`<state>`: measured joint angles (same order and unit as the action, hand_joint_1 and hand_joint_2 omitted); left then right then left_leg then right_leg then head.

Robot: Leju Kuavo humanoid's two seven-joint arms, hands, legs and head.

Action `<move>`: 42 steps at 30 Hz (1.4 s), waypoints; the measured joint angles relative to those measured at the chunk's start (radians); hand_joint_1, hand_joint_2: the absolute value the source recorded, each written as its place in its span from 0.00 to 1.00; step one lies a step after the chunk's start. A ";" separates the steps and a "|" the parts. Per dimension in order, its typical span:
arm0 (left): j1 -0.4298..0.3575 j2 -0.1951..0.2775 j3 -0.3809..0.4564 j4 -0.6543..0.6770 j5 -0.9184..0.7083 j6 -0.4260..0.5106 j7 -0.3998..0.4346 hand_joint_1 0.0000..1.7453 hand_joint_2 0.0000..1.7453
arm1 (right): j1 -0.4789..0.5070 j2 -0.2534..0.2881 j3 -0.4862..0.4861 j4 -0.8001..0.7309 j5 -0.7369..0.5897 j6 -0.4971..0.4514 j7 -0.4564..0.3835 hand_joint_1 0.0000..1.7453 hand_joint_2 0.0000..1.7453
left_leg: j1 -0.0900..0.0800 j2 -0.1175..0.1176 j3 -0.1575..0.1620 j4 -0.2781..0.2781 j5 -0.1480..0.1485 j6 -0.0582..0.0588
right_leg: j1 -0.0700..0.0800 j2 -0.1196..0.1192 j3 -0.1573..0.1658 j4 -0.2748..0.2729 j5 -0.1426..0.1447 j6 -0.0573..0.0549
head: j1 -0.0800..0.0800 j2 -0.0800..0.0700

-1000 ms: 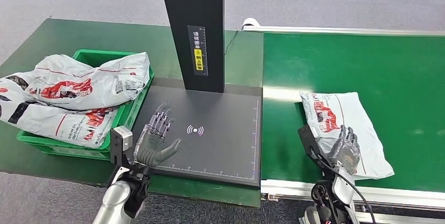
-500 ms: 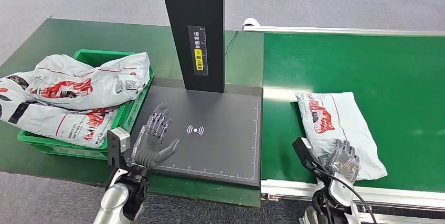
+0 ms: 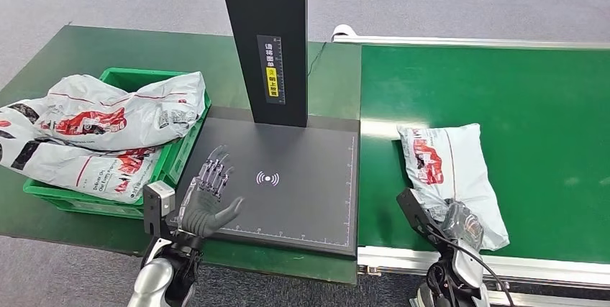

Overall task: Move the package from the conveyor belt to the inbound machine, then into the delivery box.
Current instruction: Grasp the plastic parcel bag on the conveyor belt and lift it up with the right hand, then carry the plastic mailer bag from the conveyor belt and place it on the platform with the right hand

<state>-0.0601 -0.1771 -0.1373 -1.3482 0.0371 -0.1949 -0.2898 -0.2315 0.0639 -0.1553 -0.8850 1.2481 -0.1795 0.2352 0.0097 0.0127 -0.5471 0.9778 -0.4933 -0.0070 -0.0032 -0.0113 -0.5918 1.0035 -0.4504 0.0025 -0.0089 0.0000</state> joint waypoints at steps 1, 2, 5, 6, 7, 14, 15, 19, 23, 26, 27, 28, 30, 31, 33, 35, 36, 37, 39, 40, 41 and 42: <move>0.006 0.001 0.001 -0.008 0.000 0.000 0.000 0.00 1.00 | 0.005 0.003 0.002 -0.020 -0.038 -0.006 -0.024 1.00 1.00 | 0.000 0.000 0.000 0.000 0.000 0.000 | 0.000 0.000 0.000 0.000 0.000 0.000 | 0.000 0.000; 0.011 0.002 0.002 -0.016 0.001 0.000 0.001 0.00 1.00 | 0.009 0.005 0.005 -0.039 -0.066 -0.009 -0.041 1.00 1.00 | 0.000 0.000 0.000 0.000 0.000 0.000 | 0.000 0.000 0.000 0.000 0.000 0.000 | 0.000 0.000; 0.023 0.006 0.004 -0.032 0.003 0.000 0.001 0.00 1.00 | 0.019 0.008 0.015 -0.088 -0.105 -0.012 -0.059 1.00 1.00 | 0.000 0.000 0.000 0.000 0.000 0.000 | 0.000 0.000 0.000 0.000 0.000 0.000 | 0.000 0.000; 0.026 0.006 0.004 -0.035 0.003 0.000 0.001 0.00 1.00 | 0.022 0.008 0.018 -0.100 -0.113 -0.012 -0.064 1.00 1.00 | 0.000 0.000 0.000 0.000 0.000 0.000 | 0.000 0.000 0.000 0.000 0.000 0.000 | 0.000 0.000; 0.027 0.007 0.005 -0.037 0.004 0.000 0.001 0.00 1.00 | 0.025 0.008 0.020 -0.110 -0.126 -0.013 -0.074 1.00 1.00 | 0.000 0.000 0.000 0.000 0.000 0.000 | 0.000 0.000 0.000 0.000 0.000 0.000 | 0.000 0.000; 0.028 0.008 0.007 -0.039 0.008 -0.003 -0.009 0.00 1.00 | 0.055 0.018 0.045 -0.229 -0.372 -0.049 -0.236 1.00 1.00 | 0.000 0.000 0.000 0.000 0.000 0.000 | 0.000 0.000 -0.001 0.000 0.000 0.000 | 0.000 0.000; 0.028 0.008 0.007 -0.039 0.008 -0.003 -0.010 0.00 1.00 | 0.059 0.018 0.048 -0.247 -0.387 -0.052 -0.245 1.00 1.00 | 0.000 0.000 0.000 0.000 0.000 0.000 | 0.000 0.000 -0.001 0.000 0.000 0.000 | 0.000 0.000; 0.026 0.008 0.007 -0.039 0.007 0.002 -0.020 0.00 1.00 | 0.072 0.024 0.052 -0.301 -0.495 -0.082 -0.327 1.00 1.00 | 0.000 0.000 -0.001 0.000 0.000 0.000 | 0.000 0.000 -0.001 0.000 0.000 0.000 | 0.000 0.000; 0.024 0.007 0.007 -0.040 0.002 0.039 -0.051 0.00 1.00 | 0.065 0.042 0.062 -0.354 -0.692 -0.137 -0.487 1.00 1.00 | 0.000 0.001 -0.001 0.000 0.000 0.000 | 0.000 0.000 -0.001 0.000 0.000 0.000 | 0.000 0.000; 0.022 0.009 0.007 -0.046 0.009 0.062 -0.078 0.00 1.00 | 0.041 0.052 0.091 -0.388 -0.832 -0.204 -0.610 1.00 1.00 | 0.000 0.000 -0.001 0.000 0.000 0.000 | 0.000 0.000 -0.001 0.000 0.000 0.000 | 0.000 0.000; 0.020 0.010 0.008 -0.047 0.009 0.074 -0.090 0.00 1.00 | 0.030 0.054 0.106 -0.402 -0.866 -0.233 -0.653 1.00 1.00 | 0.000 0.000 -0.001 0.000 0.000 0.000 | 0.000 0.000 -0.001 0.000 0.000 0.000 | 0.000 0.000; 0.017 0.011 0.008 -0.047 0.008 0.086 -0.101 0.00 1.00 | 0.018 0.056 0.124 -0.416 -0.885 -0.258 -0.687 1.00 1.00 | 0.000 0.000 -0.001 0.000 0.000 0.000 | 0.000 0.000 -0.001 0.000 0.000 0.000 | 0.000 0.000; 0.003 0.010 0.006 -0.044 0.005 0.106 -0.122 0.00 1.00 | -0.008 0.057 0.169 -0.440 -0.892 -0.285 -0.734 1.00 1.00 | 0.000 0.001 -0.001 0.000 0.000 0.000 | 0.000 0.000 -0.001 0.000 0.000 0.000 | 0.000 0.000; -0.008 0.010 0.002 -0.039 0.006 0.113 -0.132 0.00 1.00 | -0.020 0.056 0.197 -0.449 -0.886 -0.290 -0.747 1.00 1.00 | 0.000 0.001 0.000 0.000 0.000 0.000 | 0.000 0.000 -0.001 0.000 0.000 0.000 | 0.000 0.000; -0.037 0.010 -0.010 -0.023 0.009 0.131 -0.156 0.00 1.00 | -0.044 0.051 0.263 -0.461 -0.858 -0.292 -0.755 1.00 1.00 | 0.000 0.000 0.000 0.000 0.001 0.000 | 0.000 0.000 -0.001 0.000 0.000 0.000 | 0.000 0.000; -0.068 0.010 -0.027 0.000 0.018 0.145 -0.175 0.00 1.00 | -0.067 0.039 0.331 -0.466 -0.819 -0.283 -0.746 1.00 1.00 | 0.000 0.000 0.000 0.000 0.001 0.000 | 0.000 0.000 0.000 0.000 0.000 0.000 | 0.000 0.000; -0.084 0.010 -0.036 0.012 0.024 0.150 -0.181 0.00 1.00 | -0.076 0.032 0.363 -0.467 -0.804 -0.275 -0.739 1.00 1.00 | 0.000 0.000 0.000 0.000 0.001 0.000 | 0.000 0.000 0.000 0.000 0.000 0.000 | 0.000 0.000; -0.099 0.010 -0.045 0.023 0.029 0.153 -0.184 0.00 1.00 | -0.085 0.026 0.393 -0.467 -0.792 -0.266 -0.732 1.00 1.00 | 0.000 0.000 0.000 0.000 0.001 0.000 | 0.000 0.000 0.000 0.000 0.000 0.000 | 0.000 0.000; -0.123 0.011 -0.060 0.040 0.036 0.156 -0.186 0.00 1.00 | -0.101 0.016 0.446 -0.467 -0.775 -0.252 -0.724 1.00 1.00 | 0.000 0.000 0.000 0.000 0.001 0.000 | 0.000 0.000 -0.001 0.000 0.000 0.000 | 0.000 0.000; -0.131 0.011 -0.066 0.046 0.038 0.156 -0.187 0.00 1.00 | -0.108 0.012 0.468 -0.467 -0.767 -0.246 -0.722 1.00 1.00 | 0.000 0.000 0.000 0.000 0.001 0.000 | 0.000 0.000 -0.001 0.000 0.000 0.000 | 0.000 0.000; -0.138 0.011 -0.072 0.051 0.040 0.157 -0.188 0.00 1.00 | -0.115 0.008 0.489 -0.466 -0.758 -0.238 -0.721 1.00 1.00 | 0.000 0.000 -0.001 0.000 0.001 0.000 | 0.000 0.000 -0.001 0.000 0.000 0.000 | 0.000 0.000; -0.144 0.012 -0.077 0.055 0.042 0.158 -0.189 0.00 1.00 | -0.122 0.004 0.510 -0.466 -0.748 -0.222 -0.716 1.00 1.00 | 0.000 0.000 -0.001 0.000 0.001 0.000 | 0.000 0.000 -0.001 0.000 0.000 0.000 | 0.000 0.000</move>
<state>-0.2041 -0.1656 -0.2143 -1.2928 0.0795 -0.0372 -0.4791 -0.3534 0.0675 0.3550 -1.3506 0.5004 -0.4014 -0.4812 0.0098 0.0130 -0.5479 0.9778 -0.4927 -0.0070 -0.0031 -0.0112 -0.5927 1.0037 -0.4501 0.0024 -0.0089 0.0000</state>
